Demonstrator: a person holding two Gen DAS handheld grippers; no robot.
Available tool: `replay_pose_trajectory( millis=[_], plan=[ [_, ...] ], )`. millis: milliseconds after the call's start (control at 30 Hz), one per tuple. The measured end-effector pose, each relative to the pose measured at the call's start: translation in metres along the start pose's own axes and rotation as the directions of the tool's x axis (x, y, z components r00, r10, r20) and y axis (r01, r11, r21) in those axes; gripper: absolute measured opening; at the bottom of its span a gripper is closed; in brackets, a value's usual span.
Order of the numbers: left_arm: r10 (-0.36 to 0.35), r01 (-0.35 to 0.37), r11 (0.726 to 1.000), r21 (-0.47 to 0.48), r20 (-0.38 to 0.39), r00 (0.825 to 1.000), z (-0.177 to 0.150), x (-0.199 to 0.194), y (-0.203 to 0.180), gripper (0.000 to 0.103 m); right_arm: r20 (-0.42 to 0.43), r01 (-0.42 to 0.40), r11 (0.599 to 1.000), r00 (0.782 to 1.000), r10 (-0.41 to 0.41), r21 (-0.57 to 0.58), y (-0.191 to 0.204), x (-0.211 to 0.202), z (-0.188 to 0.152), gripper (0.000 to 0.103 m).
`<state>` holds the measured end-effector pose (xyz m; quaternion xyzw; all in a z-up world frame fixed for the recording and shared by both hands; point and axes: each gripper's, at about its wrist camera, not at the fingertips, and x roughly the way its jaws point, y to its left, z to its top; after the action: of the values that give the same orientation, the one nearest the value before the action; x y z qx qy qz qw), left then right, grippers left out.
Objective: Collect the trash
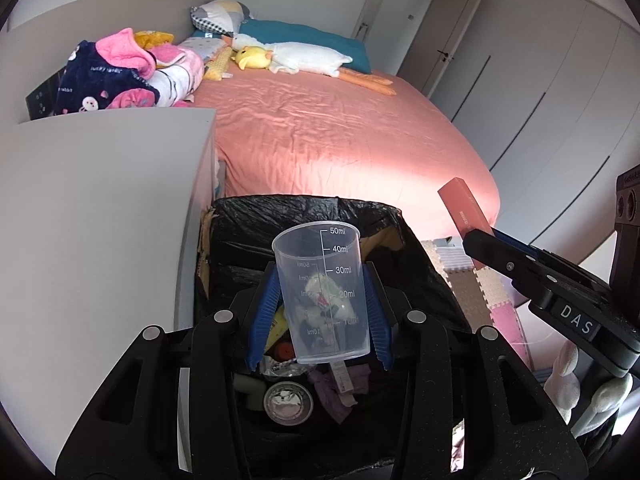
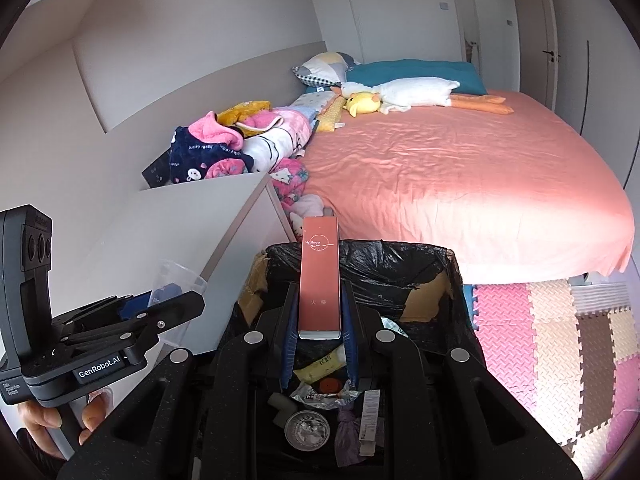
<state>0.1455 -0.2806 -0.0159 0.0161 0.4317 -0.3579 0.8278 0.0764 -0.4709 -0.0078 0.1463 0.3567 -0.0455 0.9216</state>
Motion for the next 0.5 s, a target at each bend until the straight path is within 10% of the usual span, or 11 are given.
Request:
replay_pose_trajectory(
  millis=[67, 100, 133, 500],
  plan=[
    [0.029, -0.029, 1.000, 0.003, -0.029, 0.999, 0.000, 0.006, 0.001, 0.074, 0.006, 0.016, 1.000, 1.000, -0.016, 0.004, -0.003, -0.001, 0.000, 0.039],
    [0.058, -0.058, 0.998, 0.000, -0.025, 0.998, -0.001, 0.007, 0.002, 0.092, 0.020, 0.022, 1.000, 1.000, -0.022, 0.010, -0.004, -0.003, -0.002, 0.067],
    [0.073, -0.073, 0.997, -0.002, -0.014, 0.997, -0.001, 0.006, 0.004, 0.092, 0.033, 0.021, 1.000, 0.999, -0.021, 0.009, -0.006, -0.004, -0.004, 0.076],
    [0.088, -0.087, 0.996, -0.027, 0.003, 0.996, -0.002, 0.006, 0.010, 0.096, 0.011, 0.030, 0.999, 0.999, -0.030, 0.013, -0.011, 0.000, -0.010, 0.076]
  ],
)
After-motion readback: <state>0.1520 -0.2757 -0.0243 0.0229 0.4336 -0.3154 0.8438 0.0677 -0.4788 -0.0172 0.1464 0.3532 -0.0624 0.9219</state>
